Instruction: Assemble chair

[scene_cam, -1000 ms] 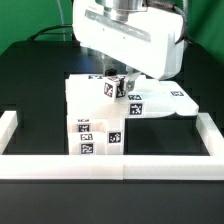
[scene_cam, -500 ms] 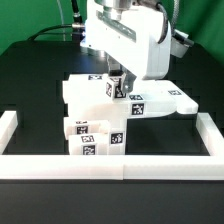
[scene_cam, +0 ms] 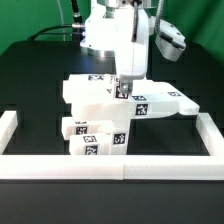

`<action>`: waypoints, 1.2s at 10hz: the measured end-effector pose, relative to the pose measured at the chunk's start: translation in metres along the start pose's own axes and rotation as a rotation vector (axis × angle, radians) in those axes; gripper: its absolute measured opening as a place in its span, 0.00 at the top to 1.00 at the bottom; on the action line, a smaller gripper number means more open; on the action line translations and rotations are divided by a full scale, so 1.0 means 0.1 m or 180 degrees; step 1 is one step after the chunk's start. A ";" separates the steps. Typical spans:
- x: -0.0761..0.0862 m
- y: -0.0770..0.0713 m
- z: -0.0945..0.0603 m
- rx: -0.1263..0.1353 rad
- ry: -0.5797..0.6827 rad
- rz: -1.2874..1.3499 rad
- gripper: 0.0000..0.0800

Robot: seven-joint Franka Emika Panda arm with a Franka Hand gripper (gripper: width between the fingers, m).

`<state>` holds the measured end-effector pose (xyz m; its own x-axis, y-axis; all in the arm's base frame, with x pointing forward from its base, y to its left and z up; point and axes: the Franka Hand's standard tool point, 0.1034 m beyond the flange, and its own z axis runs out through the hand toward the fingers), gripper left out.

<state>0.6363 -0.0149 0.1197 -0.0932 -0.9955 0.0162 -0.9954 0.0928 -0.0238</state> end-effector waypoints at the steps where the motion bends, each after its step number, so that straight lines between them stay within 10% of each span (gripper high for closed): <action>1: -0.01 0.00 0.00 0.0000 -0.0001 0.0208 0.64; 4: -0.02 0.00 0.00 -0.0002 0.0000 0.0325 0.64; 7: -0.02 0.03 0.04 -0.0066 0.0007 0.0048 0.24; 12: -0.02 0.03 0.06 -0.0079 -0.0002 -0.1222 0.19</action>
Offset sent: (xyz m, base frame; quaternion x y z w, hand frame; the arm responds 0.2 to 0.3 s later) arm 0.0000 0.0000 0.0000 0.0000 0.0000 0.0000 1.0000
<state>0.6332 -0.0129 0.1140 0.2865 -0.9579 0.0187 -0.9581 -0.2864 0.0082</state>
